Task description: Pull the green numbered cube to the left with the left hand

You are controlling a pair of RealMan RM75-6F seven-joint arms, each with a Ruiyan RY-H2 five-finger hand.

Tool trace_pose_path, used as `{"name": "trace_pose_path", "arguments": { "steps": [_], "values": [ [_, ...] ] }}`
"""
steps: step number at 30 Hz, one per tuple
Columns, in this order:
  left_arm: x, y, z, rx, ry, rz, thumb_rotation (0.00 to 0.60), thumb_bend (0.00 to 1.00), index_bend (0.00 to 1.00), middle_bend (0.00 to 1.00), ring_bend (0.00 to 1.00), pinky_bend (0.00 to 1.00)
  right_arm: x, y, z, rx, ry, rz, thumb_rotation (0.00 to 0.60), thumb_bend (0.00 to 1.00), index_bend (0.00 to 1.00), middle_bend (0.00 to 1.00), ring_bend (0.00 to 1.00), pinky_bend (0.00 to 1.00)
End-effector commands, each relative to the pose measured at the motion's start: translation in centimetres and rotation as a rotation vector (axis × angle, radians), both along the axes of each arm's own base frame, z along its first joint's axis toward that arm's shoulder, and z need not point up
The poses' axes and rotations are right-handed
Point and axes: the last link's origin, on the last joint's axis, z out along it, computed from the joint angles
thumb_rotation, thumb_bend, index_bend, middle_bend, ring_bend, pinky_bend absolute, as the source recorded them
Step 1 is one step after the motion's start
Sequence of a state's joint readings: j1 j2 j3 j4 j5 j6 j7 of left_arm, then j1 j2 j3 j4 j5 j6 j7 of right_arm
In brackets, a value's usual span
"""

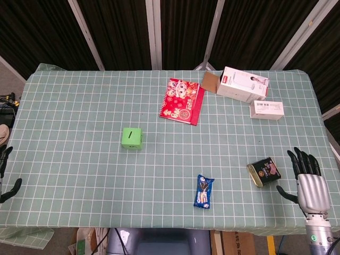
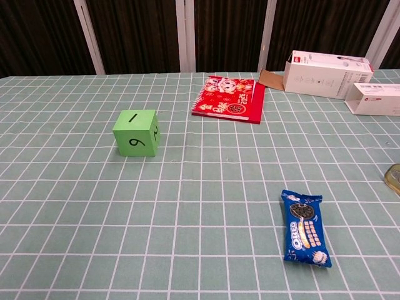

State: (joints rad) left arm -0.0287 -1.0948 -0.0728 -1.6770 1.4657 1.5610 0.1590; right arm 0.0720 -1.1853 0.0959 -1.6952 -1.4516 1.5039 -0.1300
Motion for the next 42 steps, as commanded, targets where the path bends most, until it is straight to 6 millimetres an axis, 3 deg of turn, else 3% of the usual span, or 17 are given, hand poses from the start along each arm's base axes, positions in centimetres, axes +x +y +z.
{"name": "trace_pose_path", "arguments": {
  "steps": [1, 4, 7, 12, 15, 18, 26, 29, 42],
  "values": [
    [0.1, 0.1, -0.1, -0.016, 0.0, -0.015, 0.6, 0.42, 0.06, 0.03, 0.02, 0.14, 0.0, 0.0, 0.1, -0.006, -0.006, 0.002, 0.6, 0.19, 0.07, 0.01, 0.0, 0.06],
    [0.1, 0.3, -0.2, -0.041, -0.016, -0.028, 0.6, 0.42, 0.06, 0.03, 0.03, 0.14, -0.2, -0.1, 0.1, -0.001, -0.004, -0.005, 0.6, 0.19, 0.07, 0.01, 0.0, 0.06],
    [0.3, 0.9, 0.1, -0.062, -0.02, -0.05, 0.6, 0.43, 0.06, 0.13, 0.12, 0.17, -0.3, -0.1, -0.1, 0.006, -0.002, -0.012, 0.6, 0.19, 0.07, 0.01, 0.0, 0.06],
    [2.1, 4.2, 1.2, -0.147, -0.005, -0.115, 0.6, 0.54, 0.06, 0.52, 0.49, 0.51, 0.0, -0.1, -0.4, 0.018, 0.001, -0.006, 0.6, 0.19, 0.07, 0.01, 0.0, 0.06],
    [3.5, 6.3, 1.3, -0.236, 0.03, -0.132, 0.6, 0.65, 0.07, 0.67, 0.61, 0.65, 0.1, -0.1, -0.5, 0.023, 0.001, -0.005, 0.6, 0.19, 0.07, 0.01, 0.0, 0.06],
    [5.0, 8.1, 1.1, -0.343, 0.065, -0.128, 0.6, 0.73, 0.07, 0.76, 0.69, 0.72, 0.0, -0.1, -0.8, 0.032, 0.007, -0.008, 0.6, 0.19, 0.07, 0.01, 0.0, 0.06],
    [8.8, 12.3, 0.3, -0.487, 0.099, -0.09, 0.6, 0.85, 0.09, 0.83, 0.74, 0.78, 0.0, -0.2, -1.5, 0.061, 0.026, -0.018, 0.6, 0.19, 0.07, 0.01, 0.0, 0.06],
    [11.1, 14.0, -1.1, -0.548, 0.037, -0.082, 0.6, 0.86, 0.09, 0.83, 0.74, 0.78, -0.1, -0.3, -1.8, 0.069, 0.036, -0.028, 0.6, 0.19, 0.07, 0.01, 0.0, 0.06],
    [17.4, 19.8, -7.5, -0.651, 0.009, -0.066, 0.6, 0.86, 0.09, 0.83, 0.75, 0.78, -0.7, -0.8, -2.5, 0.076, 0.066, -0.059, 0.6, 0.19, 0.07, 0.01, 0.0, 0.06]
  ]
}}
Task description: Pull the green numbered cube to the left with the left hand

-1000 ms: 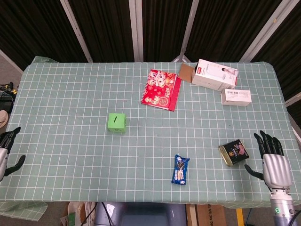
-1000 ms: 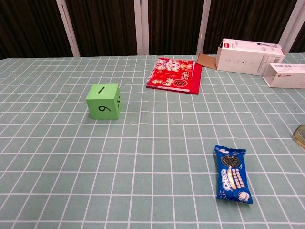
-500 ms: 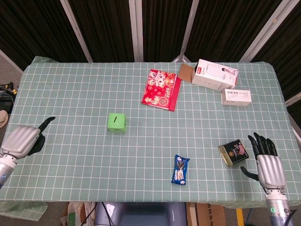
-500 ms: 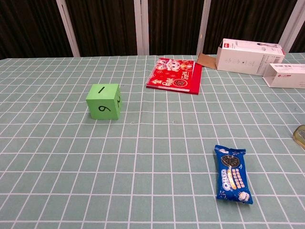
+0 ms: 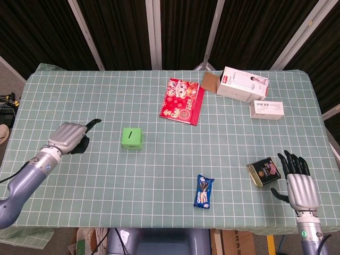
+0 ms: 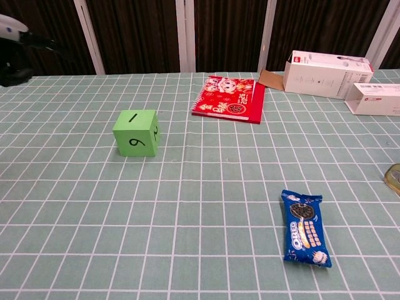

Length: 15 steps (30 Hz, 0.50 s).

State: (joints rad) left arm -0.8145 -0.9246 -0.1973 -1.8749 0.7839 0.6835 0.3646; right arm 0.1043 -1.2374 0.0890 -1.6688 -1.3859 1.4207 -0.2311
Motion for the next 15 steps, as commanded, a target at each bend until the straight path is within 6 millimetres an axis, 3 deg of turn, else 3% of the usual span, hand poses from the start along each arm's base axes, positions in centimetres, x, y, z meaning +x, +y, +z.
{"name": "trace_pose_path", "arguments": {
  "steps": [1, 8, 15],
  "values": [
    [2.5, 1.7, -3.2, -0.042, 0.022, -0.015, 0.6, 0.86, 0.09, 0.83, 0.75, 0.78, -0.1, -0.1, 0.0, -0.004, 0.003, -0.004, 0.6, 0.19, 0.07, 0.01, 0.0, 0.06],
    [5.2, 3.1, -8.1, -0.088, 0.059, -0.031, 0.6, 0.88, 0.11, 0.83, 0.75, 0.78, -0.7, -0.5, -0.2, -0.007, 0.019, -0.03, 0.6, 0.19, 0.07, 0.01, 0.0, 0.06],
    [6.4, 3.9, -10.6, -0.093, 0.058, -0.032, 0.6, 0.88, 0.12, 0.83, 0.75, 0.78, -0.9, -0.8, -0.3, -0.014, 0.022, -0.039, 0.6, 0.19, 0.07, 0.01, 0.0, 0.06]
  ]
}}
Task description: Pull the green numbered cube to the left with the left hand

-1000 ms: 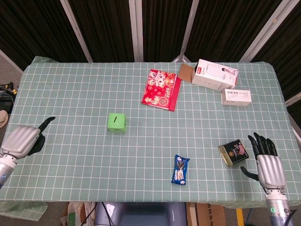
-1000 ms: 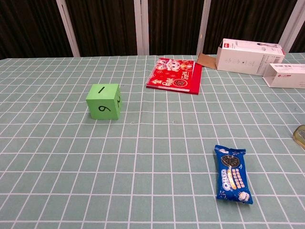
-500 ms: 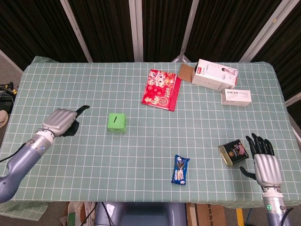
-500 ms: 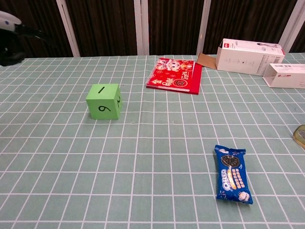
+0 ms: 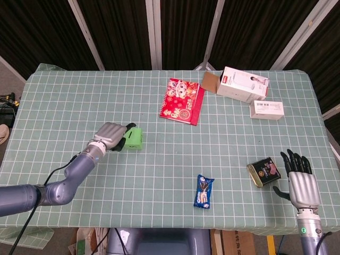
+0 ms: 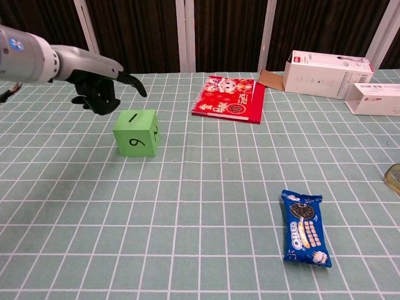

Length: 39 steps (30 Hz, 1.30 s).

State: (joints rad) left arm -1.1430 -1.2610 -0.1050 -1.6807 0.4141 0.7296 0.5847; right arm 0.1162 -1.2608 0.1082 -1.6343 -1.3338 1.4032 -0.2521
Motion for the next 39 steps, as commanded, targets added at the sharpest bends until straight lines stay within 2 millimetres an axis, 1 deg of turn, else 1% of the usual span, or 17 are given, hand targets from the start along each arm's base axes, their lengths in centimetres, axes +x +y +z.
{"name": "trace_pose_path", "arguments": {
  "steps": [1, 7, 16, 22, 27, 39],
  "values": [
    [0.5, 0.3, -1.1, 0.004, 0.006, -0.007, 0.6, 0.88, 0.12, 0.83, 0.75, 0.78, 0.0, 0.0, 0.0, -0.001, 0.0, -0.001, 0.6, 0.19, 0.07, 0.01, 0.0, 0.06],
    [1.1, 0.3, -1.9, 0.005, -0.008, -0.019, 0.6, 0.88, 0.12, 0.83, 0.74, 0.78, -0.1, 0.0, 0.0, -0.003, 0.0, -0.002, 0.6, 0.19, 0.07, 0.01, 0.0, 0.06],
    [1.7, -0.5, -2.6, -0.035, -0.013, -0.025, 0.6, 0.88, 0.12, 0.83, 0.75, 0.78, -0.1, 0.0, 0.2, -0.007, -0.006, -0.001, 0.6, 0.19, 0.07, 0.01, 0.0, 0.06],
    [1.5, -0.7, -2.7, -0.043, 0.024, -0.02, 0.6, 0.88, 0.12, 0.83, 0.75, 0.78, -0.1, 0.0, 0.3, -0.011, -0.012, -0.003, 0.6, 0.19, 0.07, 0.01, 0.0, 0.06],
    [1.6, -0.7, -2.7, -0.035, 0.025, -0.005, 0.6, 0.88, 0.11, 0.84, 0.75, 0.78, -0.2, 0.0, 0.4, -0.012, -0.012, -0.003, 0.6, 0.19, 0.07, 0.01, 0.0, 0.06],
    [1.4, -0.4, -2.8, -0.056, 0.03, 0.016, 0.6, 0.88, 0.13, 0.84, 0.75, 0.78, -0.3, -0.1, 0.1, -0.004, -0.008, -0.01, 0.6, 0.19, 0.07, 0.01, 0.0, 0.06]
  ]
}}
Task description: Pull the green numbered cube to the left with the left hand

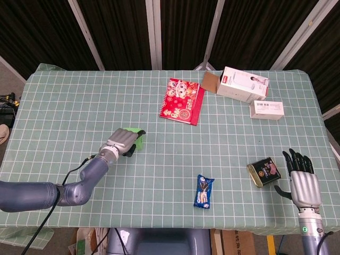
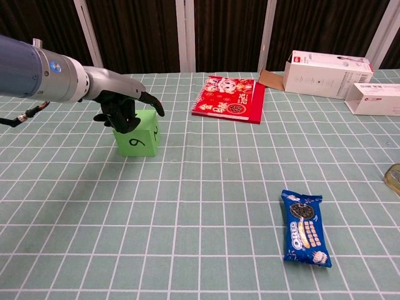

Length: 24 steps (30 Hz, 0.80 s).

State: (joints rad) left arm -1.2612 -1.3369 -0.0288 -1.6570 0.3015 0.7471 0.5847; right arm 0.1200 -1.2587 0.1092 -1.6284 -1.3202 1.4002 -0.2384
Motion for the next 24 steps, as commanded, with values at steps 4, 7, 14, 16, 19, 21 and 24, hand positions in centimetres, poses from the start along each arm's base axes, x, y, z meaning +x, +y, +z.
{"name": "trace_pose_path", "arguments": {
  "steps": [4, 7, 14, 16, 19, 21, 24],
  "values": [
    [-0.3, 0.1, 0.0, 0.002, 0.008, 0.011, 0.6, 0.88, 0.13, 0.84, 0.75, 0.78, 0.0, 0.0, 0.1, -0.002, -0.002, 0.0, 0.6, 0.19, 0.07, 0.01, 0.0, 0.06],
    [-0.7, 0.0, 0.0, -0.012, 0.001, 0.041, 0.6, 0.88, 0.13, 0.84, 0.75, 0.78, -0.1, 0.0, 0.0, 0.001, -0.002, -0.002, 0.6, 0.19, 0.07, 0.01, 0.0, 0.06],
    [-0.9, 0.1, 0.0, -0.017, 0.015, 0.041, 0.6, 0.88, 0.13, 0.84, 0.75, 0.78, -0.1, -0.1, -0.1, 0.003, -0.003, -0.001, 0.6, 0.19, 0.07, 0.01, 0.0, 0.06],
    [-1.0, 0.1, 0.1, -0.015, 0.017, 0.043, 0.6, 0.88, 0.13, 0.84, 0.75, 0.78, -0.1, -0.1, -0.1, 0.005, -0.001, -0.002, 0.6, 0.19, 0.07, 0.01, 0.0, 0.06],
    [-1.2, 0.0, 0.2, -0.028, 0.023, 0.05, 0.6, 0.88, 0.13, 0.84, 0.75, 0.78, -0.1, -0.1, -0.2, 0.008, 0.0, -0.002, 0.6, 0.19, 0.07, 0.01, 0.0, 0.06],
    [-1.3, 0.0, 0.3, -0.024, 0.03, 0.05, 0.6, 0.88, 0.13, 0.84, 0.75, 0.78, -0.1, -0.1, -0.2, 0.009, 0.003, -0.001, 0.6, 0.19, 0.07, 0.01, 0.0, 0.06],
    [-1.6, 0.3, 0.5, -0.003, 0.043, 0.046, 0.6, 0.88, 0.13, 0.84, 0.75, 0.78, -0.1, -0.1, -0.2, 0.009, 0.004, -0.003, 0.6, 0.19, 0.07, 0.01, 0.0, 0.06]
  ]
}}
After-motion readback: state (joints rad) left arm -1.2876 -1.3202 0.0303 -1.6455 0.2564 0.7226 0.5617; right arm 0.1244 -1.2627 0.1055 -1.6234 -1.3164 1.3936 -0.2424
